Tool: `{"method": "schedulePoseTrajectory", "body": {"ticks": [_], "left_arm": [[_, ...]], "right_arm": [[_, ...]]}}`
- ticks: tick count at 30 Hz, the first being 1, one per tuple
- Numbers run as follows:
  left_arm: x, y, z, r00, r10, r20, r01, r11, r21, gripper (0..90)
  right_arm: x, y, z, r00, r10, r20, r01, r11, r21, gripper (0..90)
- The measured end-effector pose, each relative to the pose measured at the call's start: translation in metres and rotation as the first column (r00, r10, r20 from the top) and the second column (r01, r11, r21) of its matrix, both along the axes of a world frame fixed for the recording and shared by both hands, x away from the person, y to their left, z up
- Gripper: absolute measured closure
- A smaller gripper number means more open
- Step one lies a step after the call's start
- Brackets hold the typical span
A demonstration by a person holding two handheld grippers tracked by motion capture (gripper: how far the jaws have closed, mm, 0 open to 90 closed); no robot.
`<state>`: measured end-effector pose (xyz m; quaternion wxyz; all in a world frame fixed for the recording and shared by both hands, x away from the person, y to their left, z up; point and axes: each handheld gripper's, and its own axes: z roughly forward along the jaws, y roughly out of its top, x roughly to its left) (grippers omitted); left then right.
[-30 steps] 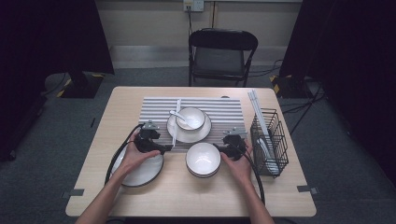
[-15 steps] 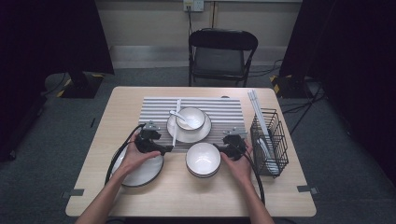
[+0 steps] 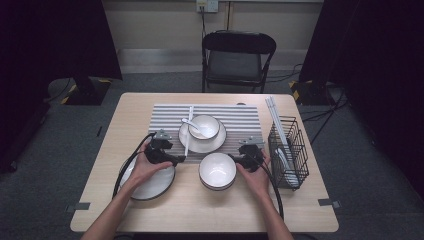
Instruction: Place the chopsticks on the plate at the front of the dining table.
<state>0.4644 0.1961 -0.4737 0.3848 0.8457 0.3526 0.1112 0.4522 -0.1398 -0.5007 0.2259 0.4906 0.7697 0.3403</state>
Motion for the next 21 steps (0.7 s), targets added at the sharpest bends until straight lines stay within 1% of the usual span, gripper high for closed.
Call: {"method": "schedulePoseTrajectory", "body": {"ticks": [2,3,4,7,10,11,12,13,14,16,18,19,20,21], "left_arm": [[0.0009,0.0009,0.0011,0.9998,0.015,0.009,-0.015,0.9998,-0.013,16.9],[0.0022,0.0015,0.0018,0.9998,0.008,0.016,-0.008,0.9999,-0.009,17.0],[0.0017,0.0006,0.0011,0.9999,0.009,0.009,-0.009,0.9996,-0.027,17.0],[0.0010,-0.0002,0.0009,1.0000,0.006,0.003,-0.006,0.9993,-0.036,17.0],[0.0003,-0.0003,-0.0004,1.0000,-0.006,-0.002,0.005,0.9997,-0.022,17.0],[0.0002,-0.0003,-0.0007,1.0000,-0.003,-0.008,0.003,1.0000,-0.008,17.0],[0.0014,-0.0008,-0.0025,1.0000,0.001,-0.006,-0.001,0.9997,-0.024,16.8],[0.0021,0.0001,-0.0020,1.0000,-0.006,-0.004,0.006,1.0000,-0.007,16.6],[0.0022,-0.0011,-0.0028,1.0000,0.004,-0.008,-0.004,0.9999,-0.013,16.6],[0.0032,-0.0018,-0.0035,0.9999,0.009,0.006,-0.009,0.9998,-0.015,16.8],[0.0036,-0.0024,-0.0029,0.9999,0.014,-0.002,-0.014,0.9997,-0.018,17.0],[0.0038,-0.0019,-0.0020,0.9998,0.011,0.013,-0.011,0.9997,-0.021,17.1],[0.0027,-0.0027,-0.0010,0.9999,0.014,0.005,-0.014,0.9995,-0.027,17.2],[0.0030,-0.0016,0.0003,0.9998,0.001,0.019,-0.001,1.0000,-0.002,17.2]], "right_arm": [[0.0000,0.0000,0.0000,1.0000,0.000,0.000,0.000,1.0000,0.000,21.1],[0.0000,0.0000,0.0000,1.0000,0.000,0.000,0.000,1.0000,0.000,21.0],[0.0000,0.0000,0.0000,1.0000,0.000,0.000,0.000,1.0000,0.000,21.0],[0.0000,0.0000,0.0000,1.0000,-0.001,-0.001,0.001,1.0000,0.000,21.0],[0.0000,0.0000,0.0000,1.0000,0.000,0.000,0.000,1.0000,0.000,21.1],[0.0000,0.0000,0.0000,1.0000,0.001,-0.001,-0.001,1.0000,0.000,21.0],[0.0000,0.0000,0.0000,1.0000,0.000,0.000,0.000,1.0000,0.000,21.0],[0.0000,0.0000,0.0000,1.0000,0.000,0.000,0.000,1.0000,0.000,21.1],[0.0000,0.0000,0.0000,1.0000,0.000,0.000,0.000,1.0000,0.000,21.0],[0.0000,0.0000,0.0000,1.0000,0.000,0.000,0.000,1.0000,0.000,21.1],[0.0000,0.0000,0.0000,1.0000,0.000,0.000,0.000,1.0000,0.000,21.0],[0.0000,0.0000,0.0000,1.0000,0.000,0.000,0.000,1.0000,0.000,21.0],[0.0000,0.0000,0.0000,1.0000,0.000,0.000,0.000,1.0000,0.000,21.0],[0.0000,0.0000,0.0000,1.0000,-0.001,-0.001,0.001,1.0000,0.000,21.0]]}}
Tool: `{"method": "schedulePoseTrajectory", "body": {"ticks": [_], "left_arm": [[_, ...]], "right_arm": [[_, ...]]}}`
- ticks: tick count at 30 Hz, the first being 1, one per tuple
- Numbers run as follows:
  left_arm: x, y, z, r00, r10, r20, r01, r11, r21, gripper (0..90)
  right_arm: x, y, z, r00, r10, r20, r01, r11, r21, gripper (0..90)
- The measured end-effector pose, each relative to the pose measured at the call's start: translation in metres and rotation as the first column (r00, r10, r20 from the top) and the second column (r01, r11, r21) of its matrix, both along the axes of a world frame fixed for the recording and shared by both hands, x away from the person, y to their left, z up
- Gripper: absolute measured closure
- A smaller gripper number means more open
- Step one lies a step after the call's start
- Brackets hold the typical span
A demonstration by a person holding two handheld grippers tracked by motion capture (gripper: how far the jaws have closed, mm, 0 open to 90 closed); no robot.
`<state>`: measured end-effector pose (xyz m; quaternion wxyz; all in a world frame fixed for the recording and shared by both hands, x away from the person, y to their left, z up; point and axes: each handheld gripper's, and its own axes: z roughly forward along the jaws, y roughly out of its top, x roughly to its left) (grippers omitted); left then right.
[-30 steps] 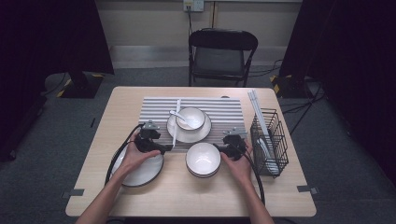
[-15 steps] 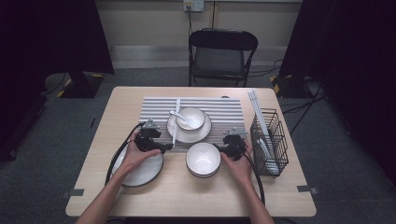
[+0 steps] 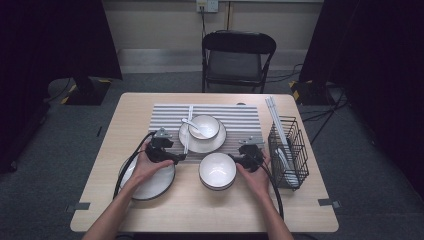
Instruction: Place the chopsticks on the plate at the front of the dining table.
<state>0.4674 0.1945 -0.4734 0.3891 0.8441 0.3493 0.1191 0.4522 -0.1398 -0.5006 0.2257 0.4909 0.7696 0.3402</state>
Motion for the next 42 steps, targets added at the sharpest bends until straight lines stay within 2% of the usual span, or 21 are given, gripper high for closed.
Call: {"method": "schedulePoseTrajectory", "body": {"ticks": [1,6,10,13,16,17,20,22,23,25,27,29,31,34,36,40,42], "left_arm": [[-0.001,-0.001,-0.001,1.0000,0.003,-0.006,-0.003,0.9998,-0.020,17.2],[0.000,0.002,-0.001,0.9997,0.008,-0.024,-0.009,0.9999,-0.010,17.2],[0.000,0.003,-0.002,0.9998,0.011,-0.015,-0.011,0.9998,-0.016,17.2],[0.000,0.004,-0.001,0.9996,0.007,-0.026,-0.008,0.9996,-0.026,17.2],[-0.002,0.005,0.000,0.9998,0.011,-0.014,-0.011,0.9996,-0.027,17.2],[-0.002,0.007,0.001,0.9996,0.010,-0.026,-0.011,0.9997,-0.022,17.3],[-0.002,0.009,-0.001,0.9995,0.018,-0.026,-0.019,0.9997,-0.018,17.4],[-0.001,0.011,-0.001,0.9994,0.017,-0.030,-0.018,0.9994,-0.029,17.4],[0.000,0.011,-0.002,0.9993,0.021,-0.030,-0.023,0.9986,-0.048,17.4],[0.000,0.011,-0.001,0.9993,0.021,-0.031,-0.022,0.9990,-0.040,17.4],[-0.001,0.010,-0.001,0.9992,0.025,-0.031,-0.027,0.9982,-0.053,17.4],[-0.001,0.010,-0.001,0.9996,0.016,-0.023,-0.017,0.9985,-0.051,17.4],[-0.001,0.009,-0.002,0.9994,0.017,-0.030,-0.019,0.9990,-0.041,17.4],[0.000,0.008,-0.003,0.9991,0.026,-0.034,-0.028,0.9984,-0.049,16.8],[0.001,0.008,-0.003,0.9994,0.025,-0.022,-0.026,0.9990,-0.037,16.9],[0.000,0.008,-0.001,0.9995,0.022,-0.024,-0.023,0.9982,-0.055,17.3],[0.000,0.009,0.001,0.9996,0.026,-0.013,-0.026,0.9990,-0.037,17.3]], "right_arm": [[0.000,0.000,0.000,1.0000,0.000,0.000,0.000,1.0000,0.000,21.0],[0.000,0.000,0.000,1.0000,0.001,0.001,-0.001,1.0000,0.000,21.0],[0.000,0.000,0.000,1.0000,0.001,0.001,-0.001,1.0000,0.000,21.0],[0.000,0.000,0.000,1.0000,0.001,0.001,-0.001,1.0000,0.000,21.1],[0.000,0.000,0.000,1.0000,0.001,0.001,-0.001,1.0000,0.000,21.0],[0.000,0.000,0.000,1.0000,0.001,0.001,-0.001,1.0000,0.000,21.1],[0.000,0.000,0.000,1.0000,0.001,0.001,-0.001,1.0000,0.000,21.0],[0.000,0.000,0.000,1.0000,0.001,0.001,-0.001,1.0000,0.000,21.0],[0.000,0.000,0.000,1.0000,0.001,0.001,-0.001,1.0000,0.000,21.0],[0.000,0.000,0.000,1.0000,0.001,0.001,-0.001,1.0000,-0.001,21.1],[0.000,0.000,0.000,1.0000,0.001,0.000,-0.001,1.0000,0.000,21.0],[0.000,0.000,0.000,1.0000,0.001,0.001,-0.001,1.0000,0.000,21.0],[0.000,0.000,0.000,1.0000,0.001,0.001,-0.001,1.0000,0.000,21.1],[0.000,0.000,0.000,1.0000,0.001,0.000,-0.001,1.0000,0.000,21.0],[0.000,0.000,0.000,1.0000,0.001,0.001,-0.001,1.0000,0.000,21.0],[0.000,0.000,0.000,1.0000,0.000,0.000,0.000,1.0000,0.000,21.0],[0.000,0.000,0.000,1.0000,0.000,0.000,0.000,1.0000,0.000,21.1]]}}
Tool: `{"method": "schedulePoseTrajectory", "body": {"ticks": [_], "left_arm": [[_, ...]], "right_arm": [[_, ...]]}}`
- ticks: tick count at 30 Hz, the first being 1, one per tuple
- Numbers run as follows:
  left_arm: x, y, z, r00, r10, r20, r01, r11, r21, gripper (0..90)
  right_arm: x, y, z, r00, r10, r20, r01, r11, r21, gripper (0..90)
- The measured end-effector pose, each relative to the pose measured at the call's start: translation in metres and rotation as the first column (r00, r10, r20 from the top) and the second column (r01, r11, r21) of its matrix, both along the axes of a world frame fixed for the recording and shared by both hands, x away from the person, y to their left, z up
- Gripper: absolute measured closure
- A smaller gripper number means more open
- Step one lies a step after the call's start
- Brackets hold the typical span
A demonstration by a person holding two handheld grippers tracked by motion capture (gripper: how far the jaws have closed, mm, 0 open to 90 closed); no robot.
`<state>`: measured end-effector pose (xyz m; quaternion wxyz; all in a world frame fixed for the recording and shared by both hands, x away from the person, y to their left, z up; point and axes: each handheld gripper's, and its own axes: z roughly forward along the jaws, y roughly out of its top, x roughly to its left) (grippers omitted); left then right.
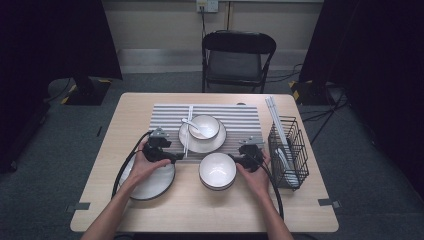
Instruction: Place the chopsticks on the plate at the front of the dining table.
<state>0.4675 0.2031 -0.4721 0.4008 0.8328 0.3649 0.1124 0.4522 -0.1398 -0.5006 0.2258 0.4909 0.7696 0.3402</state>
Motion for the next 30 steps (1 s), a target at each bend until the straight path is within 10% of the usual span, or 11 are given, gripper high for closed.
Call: {"method": "schedulePoseTrajectory", "body": {"ticks": [30], "left_arm": [[0.0049,-0.0053,-0.0052,0.9997,0.025,0.008,-0.025,0.9991,0.035,18.9]], "right_arm": [[0.0000,-0.0001,0.0000,1.0000,0.001,0.001,-0.001,1.0000,0.000,21.0]]}}
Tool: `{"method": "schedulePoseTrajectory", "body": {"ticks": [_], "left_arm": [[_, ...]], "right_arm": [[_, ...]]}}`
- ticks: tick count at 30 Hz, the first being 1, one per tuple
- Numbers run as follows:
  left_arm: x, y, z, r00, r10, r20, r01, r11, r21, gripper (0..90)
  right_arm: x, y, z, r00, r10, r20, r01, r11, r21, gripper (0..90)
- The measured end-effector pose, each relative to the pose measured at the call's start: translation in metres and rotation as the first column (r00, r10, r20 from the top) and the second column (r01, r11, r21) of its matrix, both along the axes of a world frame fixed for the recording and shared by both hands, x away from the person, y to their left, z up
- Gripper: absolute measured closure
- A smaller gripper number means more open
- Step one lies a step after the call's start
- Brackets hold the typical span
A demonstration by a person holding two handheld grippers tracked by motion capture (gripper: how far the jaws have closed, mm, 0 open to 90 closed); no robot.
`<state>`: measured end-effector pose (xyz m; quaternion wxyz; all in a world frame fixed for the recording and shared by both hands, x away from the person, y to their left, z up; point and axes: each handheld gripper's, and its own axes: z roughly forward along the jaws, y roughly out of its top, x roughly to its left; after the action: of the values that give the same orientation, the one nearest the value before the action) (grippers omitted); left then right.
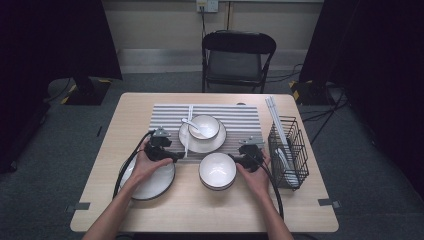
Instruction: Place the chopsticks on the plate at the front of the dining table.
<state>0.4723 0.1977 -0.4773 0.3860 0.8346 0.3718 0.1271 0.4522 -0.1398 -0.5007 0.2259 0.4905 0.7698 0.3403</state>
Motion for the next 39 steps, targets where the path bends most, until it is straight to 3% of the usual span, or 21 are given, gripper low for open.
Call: {"method": "schedulePoseTrajectory", "body": {"ticks": [2,5,7,16,26,29,31,33,34,39], "left_arm": [[0.000,0.000,-0.001,1.0000,0.003,-0.007,-0.003,0.9997,-0.025,18.9],[0.000,0.001,0.002,1.0000,-0.003,-0.002,0.003,1.0000,-0.008,18.8],[0.000,0.000,0.001,1.0000,0.003,-0.010,-0.003,0.9994,-0.034,18.8],[0.002,-0.002,0.002,0.9998,-0.015,-0.012,0.015,0.9996,-0.023,18.6],[-0.001,0.004,0.008,1.0000,0.000,-0.009,0.000,0.9990,-0.045,17.9],[-0.003,0.005,0.012,0.9999,-0.010,-0.003,0.010,0.9985,-0.053,16.7],[-0.006,0.006,0.017,0.9994,-0.019,0.031,0.021,0.9973,-0.070,17.8],[-0.009,0.006,0.022,0.9988,-0.018,0.046,0.021,0.9979,-0.061,18.2],[-0.010,0.007,0.023,0.9989,-0.023,0.042,0.026,0.9966,-0.079,18.2],[-0.014,0.009,0.026,0.9979,-0.038,0.052,0.039,0.9986,-0.036,17.5]], "right_arm": [[0.000,0.000,0.000,1.0000,0.000,0.000,0.000,1.0000,0.000,21.0],[0.000,0.000,0.000,1.0000,-0.001,-0.001,0.001,1.0000,0.001,21.0],[0.000,0.000,0.000,1.0000,-0.001,-0.001,0.001,1.0000,0.001,21.0],[0.000,0.000,0.000,1.0000,0.002,0.000,-0.002,1.0000,0.000,21.1],[0.000,0.000,0.000,1.0000,0.002,0.000,-0.002,1.0000,0.001,21.1],[0.000,0.000,0.000,1.0000,0.003,-0.001,-0.003,1.0000,0.001,21.0],[0.000,0.000,0.000,1.0000,0.002,0.000,-0.002,1.0000,0.001,21.0],[0.000,0.000,0.000,1.0000,0.002,0.000,-0.002,1.0000,0.001,21.0],[0.000,0.000,0.000,1.0000,0.002,0.000,-0.002,1.0000,0.001,21.1],[0.000,0.000,0.000,1.0000,0.002,0.000,-0.002,1.0000,0.000,21.1]]}}
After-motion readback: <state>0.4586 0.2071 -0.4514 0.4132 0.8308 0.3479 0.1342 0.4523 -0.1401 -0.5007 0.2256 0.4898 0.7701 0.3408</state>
